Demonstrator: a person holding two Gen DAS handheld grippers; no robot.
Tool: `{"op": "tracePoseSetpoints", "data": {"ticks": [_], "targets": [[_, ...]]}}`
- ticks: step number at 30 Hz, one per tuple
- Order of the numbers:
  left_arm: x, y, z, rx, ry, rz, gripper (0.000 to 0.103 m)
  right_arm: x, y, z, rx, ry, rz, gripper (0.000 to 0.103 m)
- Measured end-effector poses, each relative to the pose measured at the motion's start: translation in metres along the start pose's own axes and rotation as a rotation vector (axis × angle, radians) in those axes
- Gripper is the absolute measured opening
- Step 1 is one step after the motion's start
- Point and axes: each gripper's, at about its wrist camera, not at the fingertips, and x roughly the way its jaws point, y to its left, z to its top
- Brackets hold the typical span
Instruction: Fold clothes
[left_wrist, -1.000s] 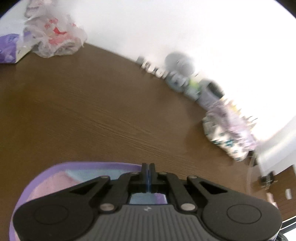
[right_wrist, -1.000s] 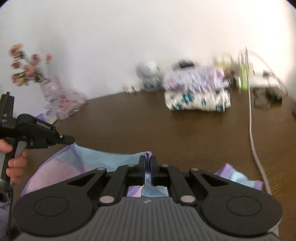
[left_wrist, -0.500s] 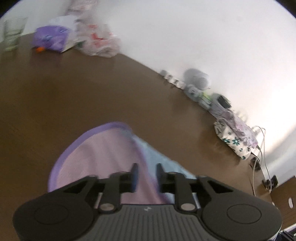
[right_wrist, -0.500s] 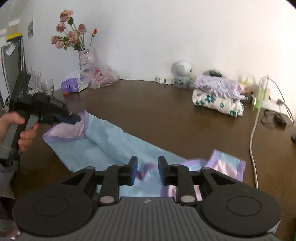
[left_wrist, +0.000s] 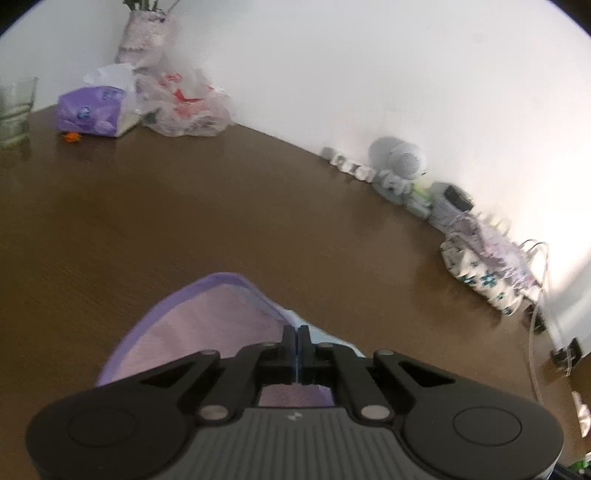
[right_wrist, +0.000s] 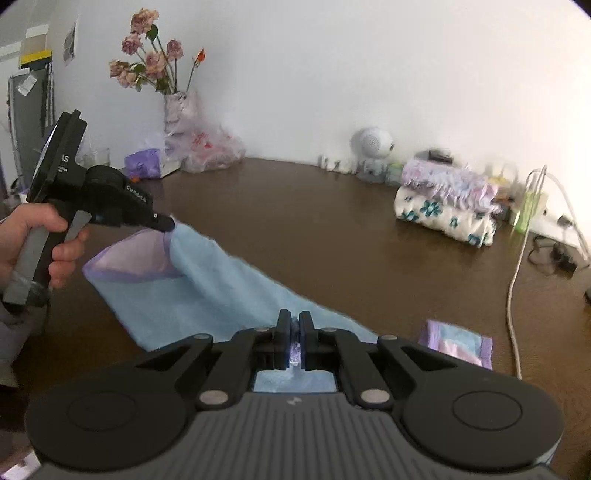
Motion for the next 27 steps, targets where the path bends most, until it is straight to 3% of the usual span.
{"op": "tracePoseSetpoints", "data": {"ticks": [3,6,8,11,13,15,16,17,20,23,25,27], "targets": [[0.001,0.007,-0.008,-0.005,0.019,0.037,0.002,0.006,0.002,-0.005,-0.019,0.030,-0.016,0.013],[-0.010,0.009,-0.011,-0.025,-0.003,0.007,0.024,0.003,0.004,-0.004,-0.006,-0.015,-0.027,0.024],[-0.015,0.001,-0.008,0.031,-0.040,-0.010,0.040,0.003,-0.004,0.001,0.031,-0.043,-0.084,0.032],[-0.003,-0.009,0.000,0.080,-0.044,0.039,0.040,0.015,-0.036,0.007,0.149,-0.045,-0.252,0.039],[0.010,-0.013,0.004,0.087,-0.035,0.055,0.039,0.032,-0.052,0.006,0.192,0.008,-0.297,0.038],[0.022,-0.017,0.007,0.102,-0.012,0.072,0.037,0.049,-0.068,0.004,0.235,0.062,-0.342,0.024],[0.026,-0.017,0.005,0.110,0.006,0.078,0.037,0.057,-0.076,0.003,0.257,0.089,-0.365,0.003],[0.029,-0.017,0.002,0.109,0.019,0.083,0.035,0.060,-0.082,0.002,0.279,0.096,-0.372,0.002],[0.028,-0.014,-0.006,0.115,0.007,0.117,0.025,0.020,-0.084,-0.005,0.344,-0.058,-0.359,0.002],[0.025,-0.011,-0.010,0.123,-0.006,0.146,0.023,-0.037,-0.070,-0.026,0.388,-0.180,-0.354,0.002],[0.023,-0.012,-0.013,0.139,-0.013,0.162,0.023,-0.056,-0.053,-0.048,0.356,-0.186,-0.392,0.003],[0.022,-0.015,-0.015,0.156,-0.014,0.181,0.023,-0.063,-0.045,-0.066,0.346,-0.141,-0.412,0.012]]}}
